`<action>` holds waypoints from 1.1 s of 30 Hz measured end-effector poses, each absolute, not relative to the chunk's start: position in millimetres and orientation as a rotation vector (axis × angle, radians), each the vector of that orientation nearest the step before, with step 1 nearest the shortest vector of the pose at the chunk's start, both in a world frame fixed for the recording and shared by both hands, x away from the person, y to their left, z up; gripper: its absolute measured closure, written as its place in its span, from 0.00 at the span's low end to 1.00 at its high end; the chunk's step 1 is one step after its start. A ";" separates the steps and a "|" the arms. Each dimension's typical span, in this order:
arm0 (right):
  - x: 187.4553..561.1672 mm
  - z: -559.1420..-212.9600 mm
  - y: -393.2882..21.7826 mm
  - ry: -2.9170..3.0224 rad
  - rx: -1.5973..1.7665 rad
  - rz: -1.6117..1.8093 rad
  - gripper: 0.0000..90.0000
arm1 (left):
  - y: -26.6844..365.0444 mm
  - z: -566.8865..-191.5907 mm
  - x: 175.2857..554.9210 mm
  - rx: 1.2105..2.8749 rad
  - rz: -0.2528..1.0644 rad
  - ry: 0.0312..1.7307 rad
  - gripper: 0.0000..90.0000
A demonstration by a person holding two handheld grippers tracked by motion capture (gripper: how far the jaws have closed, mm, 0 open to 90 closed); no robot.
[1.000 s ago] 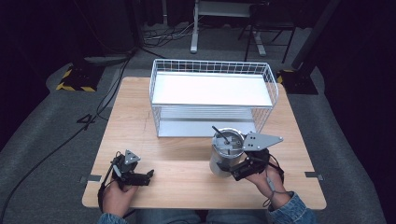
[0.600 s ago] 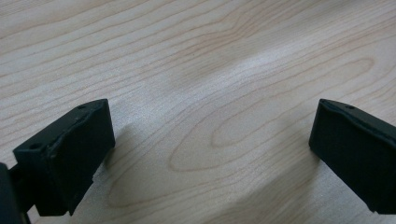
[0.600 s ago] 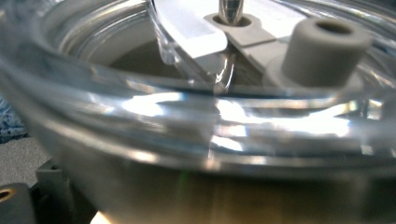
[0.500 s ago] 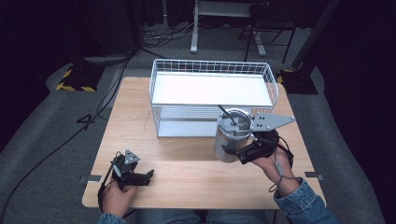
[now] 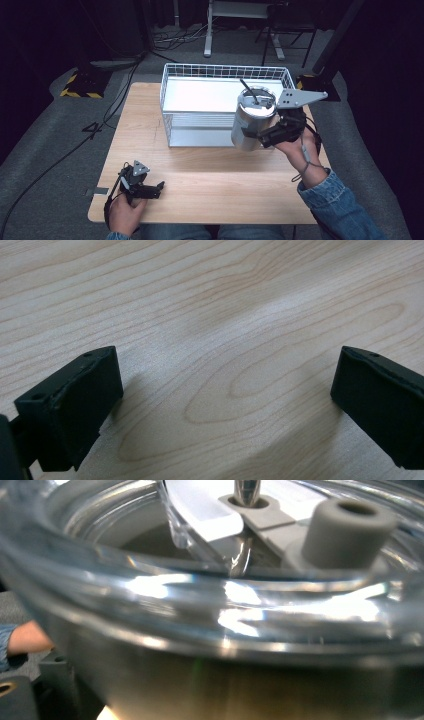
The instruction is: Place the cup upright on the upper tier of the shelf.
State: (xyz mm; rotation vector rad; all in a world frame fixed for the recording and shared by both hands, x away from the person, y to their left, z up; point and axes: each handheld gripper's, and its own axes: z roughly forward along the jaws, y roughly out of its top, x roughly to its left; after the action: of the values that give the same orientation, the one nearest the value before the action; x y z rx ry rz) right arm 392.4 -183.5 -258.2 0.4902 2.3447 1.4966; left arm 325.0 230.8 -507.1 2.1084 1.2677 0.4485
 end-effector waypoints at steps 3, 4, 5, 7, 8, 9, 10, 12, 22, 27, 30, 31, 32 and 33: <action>402.9 -249.2 -182.9 2.330 0.498 1.501 0.04 | 230.8 -507.1 325.0 2.108 0.448 1.268 0.01; 402.9 -249.2 -182.9 2.330 0.498 1.501 0.04 | 230.8 -507.1 325.0 2.108 0.448 1.268 0.01; 409.7 -243.7 -182.1 2.323 0.499 1.496 0.04 | 230.8 -507.1 325.0 2.108 0.448 1.268 0.01; 416.2 -239.5 -181.4 2.318 0.499 1.490 0.04 | 230.7 -507.1 325.0 2.108 0.448 1.268 0.01; 416.2 -239.5 -181.4 2.318 0.499 1.490 0.04 | 230.7 -507.1 325.0 2.108 0.448 1.268 0.01; 424.8 -235.5 -180.4 2.312 0.505 1.489 0.04 | 230.7 -507.2 325.0 2.108 0.448 1.268 0.01; 427.8 -234.9 -179.9 2.309 0.508 1.490 0.04 | 230.8 -507.1 324.9 2.108 0.449 1.268 0.01; 435.8 -233.8 -178.0 2.303 0.511 1.481 0.04 | 230.8 -507.1 325.0 2.109 0.448 1.268 0.01; 477.1 -237.7 -166.9 2.292 0.553 1.440 0.04 | 230.8 -507.0 325.0 2.109 0.448 1.268 0.01; 496.1 -241.4 -166.9 2.278 0.603 1.460 0.04 | 230.8 -507.0 324.9 2.109 0.448 1.268 0.01; 506.3 -242.8 -168.3 2.268 0.632 1.486 0.04 | 230.8 -507.0 324.9 2.109 0.448 1.268 0.01; 508.1 -243.0 -168.1 2.267 0.632 1.480 0.04 | 230.8 -507.0 324.9 2.109 0.448 1.269 0.01; 510.2 -243.5 -167.8 2.267 0.625 1.469 0.04 | 230.8 -507.0 324.9 2.109 0.448 1.269 0.01; 512.4 -244.1 -167.2 2.267 0.620 1.456 0.04 | 230.8 -507.0 324.9 2.109 0.448 1.269 0.01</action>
State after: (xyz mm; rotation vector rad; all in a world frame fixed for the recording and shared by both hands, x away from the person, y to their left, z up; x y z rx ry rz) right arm 512.4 -167.2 -244.1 0.6200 2.2667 1.4556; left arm 324.9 230.8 -507.0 2.1091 1.2686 0.4476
